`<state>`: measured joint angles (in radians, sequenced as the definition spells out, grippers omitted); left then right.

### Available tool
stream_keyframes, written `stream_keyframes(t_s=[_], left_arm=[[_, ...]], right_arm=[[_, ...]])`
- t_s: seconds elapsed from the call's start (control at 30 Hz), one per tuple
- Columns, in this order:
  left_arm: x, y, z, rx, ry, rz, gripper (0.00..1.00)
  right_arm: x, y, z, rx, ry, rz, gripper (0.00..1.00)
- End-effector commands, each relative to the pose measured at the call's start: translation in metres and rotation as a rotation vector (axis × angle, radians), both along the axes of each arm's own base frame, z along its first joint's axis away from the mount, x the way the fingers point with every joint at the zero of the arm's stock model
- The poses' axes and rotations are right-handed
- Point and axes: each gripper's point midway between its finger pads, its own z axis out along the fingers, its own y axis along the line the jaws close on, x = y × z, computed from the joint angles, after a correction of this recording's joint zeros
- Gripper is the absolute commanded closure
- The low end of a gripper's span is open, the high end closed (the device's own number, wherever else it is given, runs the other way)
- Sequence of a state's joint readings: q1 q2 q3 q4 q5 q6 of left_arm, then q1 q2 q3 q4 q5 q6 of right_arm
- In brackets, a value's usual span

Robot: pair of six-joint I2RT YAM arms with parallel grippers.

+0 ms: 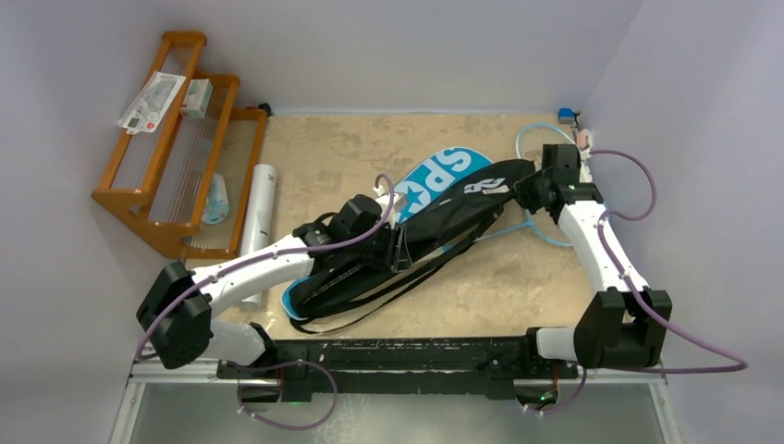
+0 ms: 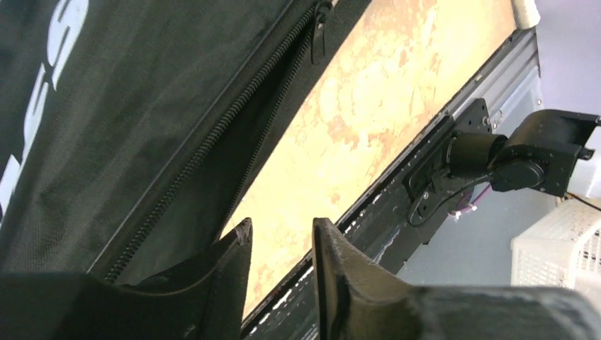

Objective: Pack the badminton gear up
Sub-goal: Zip the racket bag at the center of the board.

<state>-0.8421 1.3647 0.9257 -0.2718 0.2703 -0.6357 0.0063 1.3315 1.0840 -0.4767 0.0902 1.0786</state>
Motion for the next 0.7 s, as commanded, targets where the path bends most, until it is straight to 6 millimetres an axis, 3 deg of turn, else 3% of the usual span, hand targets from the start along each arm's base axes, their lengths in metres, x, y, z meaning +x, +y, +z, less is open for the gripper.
stream_keyframes(t_s=[0.0, 0.13, 0.23, 0.47, 0.67], left_arm=[[0.011, -0.007, 0.032, -0.055, -0.155, 0.001, 0.62], [0.016, 0.01, 0.053, 0.005, -0.268, -0.005, 0.52], [0.015, 0.006, 0.059, -0.022, -0.265, -0.014, 0.44], [-0.001, -0.044, 0.069, -0.314, -0.141, -0.088, 0.52], [0.024, -0.053, 0.071, -0.393, -0.133, 0.073, 0.6]], right_arm=[[0.014, 0.003, 0.036, 0.01, -0.142, 0.017, 0.92], [0.019, 0.006, 0.042, 0.007, -0.14, 0.05, 0.91], [0.021, 0.012, 0.045, 0.035, -0.143, 0.071, 0.92], [0.018, 0.015, 0.051, 0.059, -0.164, 0.065, 0.93], [0.011, 0.015, 0.059, 0.071, -0.189, 0.055, 0.93]])
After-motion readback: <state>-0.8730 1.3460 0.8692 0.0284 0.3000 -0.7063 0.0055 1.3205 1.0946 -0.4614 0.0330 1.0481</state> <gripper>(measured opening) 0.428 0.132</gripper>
